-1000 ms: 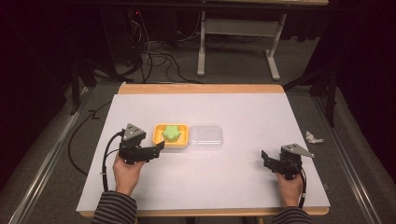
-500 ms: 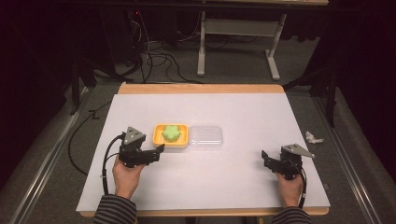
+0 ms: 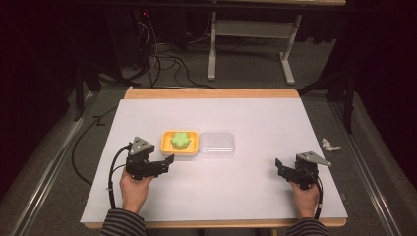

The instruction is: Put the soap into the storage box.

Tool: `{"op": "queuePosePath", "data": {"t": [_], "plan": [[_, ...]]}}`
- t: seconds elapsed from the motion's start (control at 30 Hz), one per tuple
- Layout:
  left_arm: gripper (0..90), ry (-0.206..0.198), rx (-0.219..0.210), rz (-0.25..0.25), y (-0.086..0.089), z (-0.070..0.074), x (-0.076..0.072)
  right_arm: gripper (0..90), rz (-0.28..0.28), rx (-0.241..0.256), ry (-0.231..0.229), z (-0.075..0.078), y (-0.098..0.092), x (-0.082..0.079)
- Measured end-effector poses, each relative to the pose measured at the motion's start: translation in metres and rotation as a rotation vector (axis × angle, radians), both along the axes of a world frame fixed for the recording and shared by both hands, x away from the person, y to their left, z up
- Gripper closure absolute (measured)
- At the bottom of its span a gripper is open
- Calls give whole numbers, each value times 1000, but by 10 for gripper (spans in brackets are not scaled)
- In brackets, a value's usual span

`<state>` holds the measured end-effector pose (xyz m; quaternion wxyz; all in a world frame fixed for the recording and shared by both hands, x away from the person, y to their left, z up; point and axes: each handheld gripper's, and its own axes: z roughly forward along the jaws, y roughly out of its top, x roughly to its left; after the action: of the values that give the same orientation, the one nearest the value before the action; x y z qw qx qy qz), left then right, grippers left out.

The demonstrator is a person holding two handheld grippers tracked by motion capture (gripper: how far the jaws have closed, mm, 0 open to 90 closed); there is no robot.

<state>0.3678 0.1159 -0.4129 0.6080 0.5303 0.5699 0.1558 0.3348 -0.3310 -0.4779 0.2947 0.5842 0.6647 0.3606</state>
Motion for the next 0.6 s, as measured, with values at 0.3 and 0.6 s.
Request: {"op": "queuePosePath", "data": {"t": [0.3,0.6], "plan": [[189,38,-10,8,0,-4,0,177,-1,-1,0,0,0,0],[183,63,17,-9,-3,-11,0,178,-2,-2,1,0,0,0]]}}
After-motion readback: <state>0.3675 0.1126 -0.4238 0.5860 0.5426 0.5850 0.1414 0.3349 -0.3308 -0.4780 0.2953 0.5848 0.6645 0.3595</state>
